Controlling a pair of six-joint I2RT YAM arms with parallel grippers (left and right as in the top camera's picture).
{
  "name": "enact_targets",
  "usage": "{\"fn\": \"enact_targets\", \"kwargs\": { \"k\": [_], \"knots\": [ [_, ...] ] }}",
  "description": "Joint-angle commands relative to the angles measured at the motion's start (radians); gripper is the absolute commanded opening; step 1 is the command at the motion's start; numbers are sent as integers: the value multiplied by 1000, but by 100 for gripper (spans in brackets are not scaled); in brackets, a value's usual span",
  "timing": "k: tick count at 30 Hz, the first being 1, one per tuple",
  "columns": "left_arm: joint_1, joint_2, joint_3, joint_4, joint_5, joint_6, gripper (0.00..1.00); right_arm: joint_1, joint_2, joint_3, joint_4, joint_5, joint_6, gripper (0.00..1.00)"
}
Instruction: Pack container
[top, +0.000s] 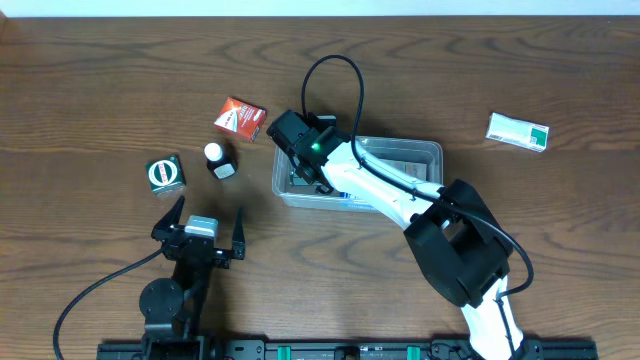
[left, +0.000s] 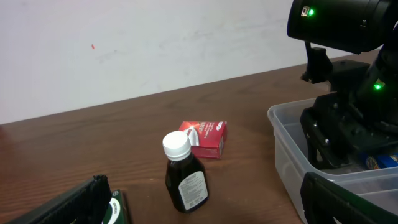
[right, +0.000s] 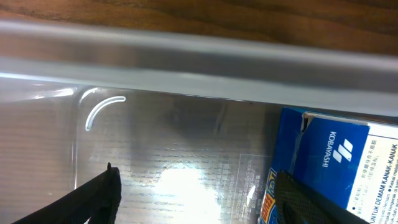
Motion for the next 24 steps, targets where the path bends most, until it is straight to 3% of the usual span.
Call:
{"fn": "enact_targets", "kwargs": {
  "k": [1, 9, 19, 24],
  "knots": [
    [1, -6, -19, -32, 11, 13, 98, 2, 3, -2, 0, 14, -27, 77],
    [1, -6, -19, -32, 11, 13, 98, -20, -81, 36, -76, 13, -75, 80],
    [1, -6, -19, -32, 11, 13, 98, -53, -358, 70, -150, -8, -176, 90],
    [1, -6, -19, -32, 11, 13, 98, -158, -477, 70, -200, 49, -188, 96]
  ]
}}
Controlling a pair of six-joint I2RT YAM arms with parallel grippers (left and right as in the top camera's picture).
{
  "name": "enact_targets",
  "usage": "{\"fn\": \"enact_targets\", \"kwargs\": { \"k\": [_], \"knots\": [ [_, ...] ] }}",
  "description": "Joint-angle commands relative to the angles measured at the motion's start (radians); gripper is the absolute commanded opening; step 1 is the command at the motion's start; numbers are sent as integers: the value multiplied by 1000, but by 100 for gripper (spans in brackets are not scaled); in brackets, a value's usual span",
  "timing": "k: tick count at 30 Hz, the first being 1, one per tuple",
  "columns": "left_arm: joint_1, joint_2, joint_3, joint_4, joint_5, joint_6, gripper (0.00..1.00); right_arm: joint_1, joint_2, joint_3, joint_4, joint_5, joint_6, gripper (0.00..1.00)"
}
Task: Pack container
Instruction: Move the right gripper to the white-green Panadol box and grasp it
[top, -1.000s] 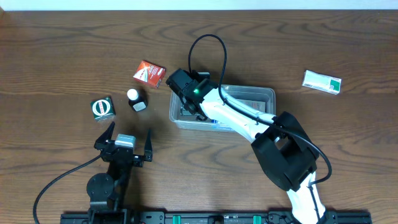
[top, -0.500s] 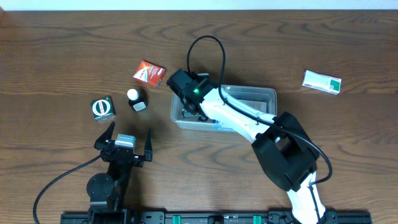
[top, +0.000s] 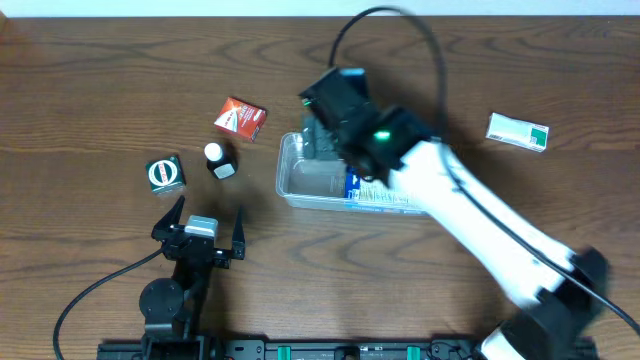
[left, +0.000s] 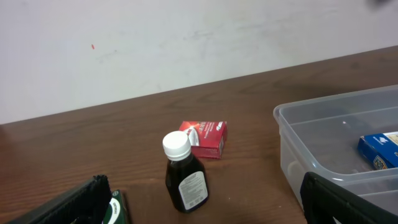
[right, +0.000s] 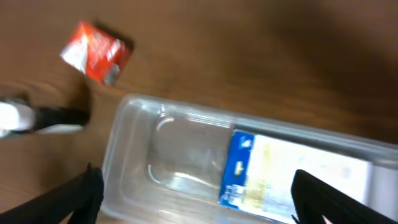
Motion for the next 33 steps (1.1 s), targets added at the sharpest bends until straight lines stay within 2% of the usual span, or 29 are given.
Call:
{"fn": "enact_targets", "kwargs": {
  "k": [1, 6, 12, 18, 21, 29, 33],
  "knots": [
    [1, -6, -19, -32, 11, 13, 98, -118, -59, 10, -35, 53, -38, 97],
    [1, -6, -19, -32, 11, 13, 98, -365, -89, 10, -117, 13, -45, 99],
    [1, -6, -19, -32, 11, 13, 98, -649, -41, 8, -147, -105, -95, 99],
    [1, -6, -19, -32, 11, 13, 98, -796, 47, 8, -143, -112, -79, 99],
    [1, -6, -19, -32, 11, 13, 98, -837, 106, 8, -125, -112, -2, 99],
    [1, -6, -19, -32, 11, 13, 98, -879, 288, 8, -84, -121, 385, 99],
    [1, -6, -19, -32, 11, 13, 98, -879, 364, 8, -26, -165, 455, 98]
  ]
}}
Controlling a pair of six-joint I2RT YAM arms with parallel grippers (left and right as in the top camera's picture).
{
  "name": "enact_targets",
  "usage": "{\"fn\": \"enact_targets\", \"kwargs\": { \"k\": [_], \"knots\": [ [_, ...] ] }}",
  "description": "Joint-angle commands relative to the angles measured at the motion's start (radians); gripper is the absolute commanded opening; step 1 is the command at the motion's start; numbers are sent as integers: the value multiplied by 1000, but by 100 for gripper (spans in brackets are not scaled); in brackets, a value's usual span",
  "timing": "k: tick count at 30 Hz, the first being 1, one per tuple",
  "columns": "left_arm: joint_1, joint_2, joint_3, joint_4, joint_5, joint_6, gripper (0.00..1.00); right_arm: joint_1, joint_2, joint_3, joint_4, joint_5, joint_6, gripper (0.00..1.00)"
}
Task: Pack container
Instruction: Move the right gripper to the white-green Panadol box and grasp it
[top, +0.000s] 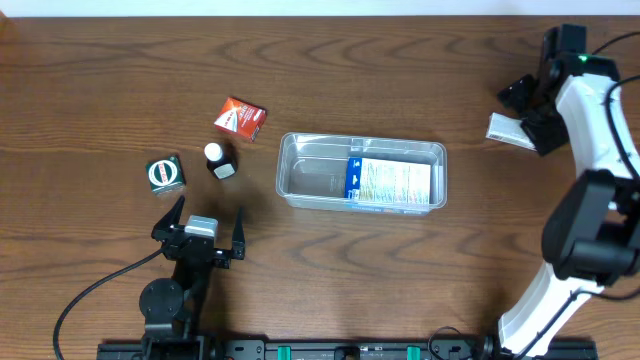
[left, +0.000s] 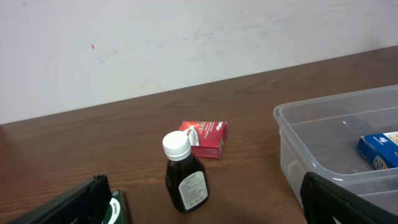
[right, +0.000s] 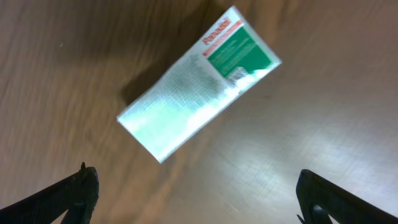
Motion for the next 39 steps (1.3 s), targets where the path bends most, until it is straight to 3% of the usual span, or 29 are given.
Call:
{"fn": "enact_targets", "kwargs": {
  "k": [1, 12, 39],
  "knots": [
    [1, -6, -19, -32, 11, 13, 98, -6, 58, 2, 29, -34, 161, 98],
    [1, -6, -19, -32, 11, 13, 98, -6, 92, 2, 175, 18, 193, 96],
    [1, -6, -19, -32, 11, 13, 98, -69, 203, -2, 108, 35, 192, 96]
  ]
}}
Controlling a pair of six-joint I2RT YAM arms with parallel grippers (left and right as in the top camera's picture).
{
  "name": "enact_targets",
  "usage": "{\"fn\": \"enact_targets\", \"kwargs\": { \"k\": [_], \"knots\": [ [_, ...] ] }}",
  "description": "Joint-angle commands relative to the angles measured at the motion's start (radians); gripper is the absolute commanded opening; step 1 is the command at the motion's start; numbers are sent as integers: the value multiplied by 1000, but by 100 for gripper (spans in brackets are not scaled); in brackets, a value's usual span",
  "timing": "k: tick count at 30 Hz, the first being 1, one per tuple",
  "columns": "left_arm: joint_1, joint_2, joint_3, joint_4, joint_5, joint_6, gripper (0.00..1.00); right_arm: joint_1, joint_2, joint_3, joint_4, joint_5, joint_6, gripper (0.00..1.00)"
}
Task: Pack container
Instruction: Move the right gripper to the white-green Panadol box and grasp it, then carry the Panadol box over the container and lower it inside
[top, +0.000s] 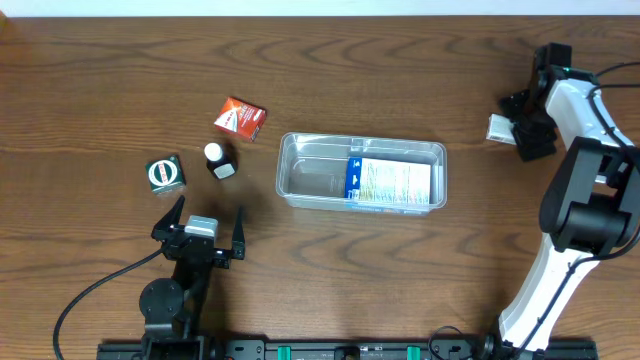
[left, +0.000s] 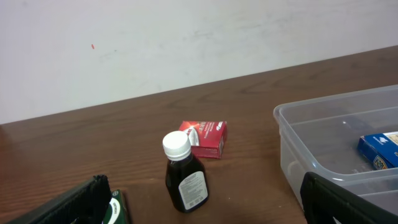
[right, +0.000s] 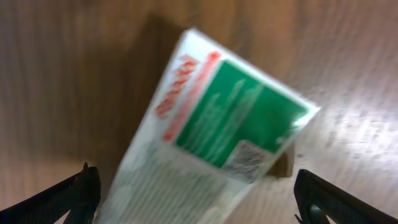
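The clear plastic container (top: 300, 190) sits mid-table with a blue and white box (top: 388, 182) inside. At the far right my right gripper (top: 527, 125) stands open low over the white and green box (top: 499, 128); in the right wrist view that box (right: 211, 130) fills the space between the fingers (right: 84, 190). A red box (top: 240, 118), a dark bottle with white cap (top: 219, 160) and a green box (top: 165, 174) lie at the left. My left gripper (top: 205, 232) is open near the front edge, with the bottle (left: 186, 173) ahead of it.
The right arm reaches along the table's right side. The container's rim (left: 323, 109) shows at the right of the left wrist view, and the red box (left: 206, 138) lies behind the bottle.
My right gripper has come down closer over the white and green box, which now looks much larger between its open fingers. The left arm has not moved.
My right gripper was open inside the container beside the blue box. Then it was above the container, then out at the far right over the white and green box, and now low over that box. The left gripper stayed open and still.
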Motion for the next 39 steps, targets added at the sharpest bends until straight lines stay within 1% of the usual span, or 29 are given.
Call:
{"fn": "enact_targets", "kwargs": {
  "k": [1, 3, 8, 11, 12, 14, 16, 18, 21, 22, 23, 26, 28, 32, 37, 39],
  "knots": [
    [1, -6, -19, -32, 11, 13, 98, -21, 23, 0, -21, 25, -14, 94],
    [1, -6, -19, -32, 11, 13, 98, -23, 24, -1, -31, 25, -61, 92],
    [1, -6, -19, -32, 11, 13, 98, -18, 24, -5, -42, 25, -190, 80],
    [1, -6, -19, -32, 11, 13, 98, -15, 24, -6, -40, 26, -267, 67],
    [1, -6, -19, -32, 11, 13, 98, -15, 24, -6, -37, 25, -296, 61],
    [1, -6, -19, -32, 11, 13, 98, -15, 24, -6, -29, 26, -344, 53],
    [1, -6, -19, -32, 11, 13, 98, -16, 24, -6, -20, 26, -394, 49],
    [1, -6, -19, -32, 11, 13, 98, -15, 24, -6, -12, 25, -446, 42],
    [1, -6, -19, -32, 11, 13, 98, -15, 24, -6, -11, 25, -499, 34],
    [1, -6, -19, -32, 11, 13, 98, -15, 24, -6, -11, 24, -515, 34],
    [1, -6, -19, -32, 11, 13, 98, -15, 23, -5, -11, 11, -527, 38],
    [1, -6, -19, -32, 11, 13, 98, -15, 19, -3, -11, -28, -552, 44],
    [1, -6, -19, -32, 11, 13, 98, -15, 9, -3, -11, -60, -567, 45],
    [1, -6, -19, -32, 11, 13, 98, -15, -29, 0, -10, -123, -623, 44],
    [1, -6, -19, -32, 11, 13, 98, -3, -108, 1, -11, -147, -698, 38],
    [1, -6, -19, -32, 11, 13, 98, 6, -144, 2, -11, -147, -716, 37]
  ]
}}
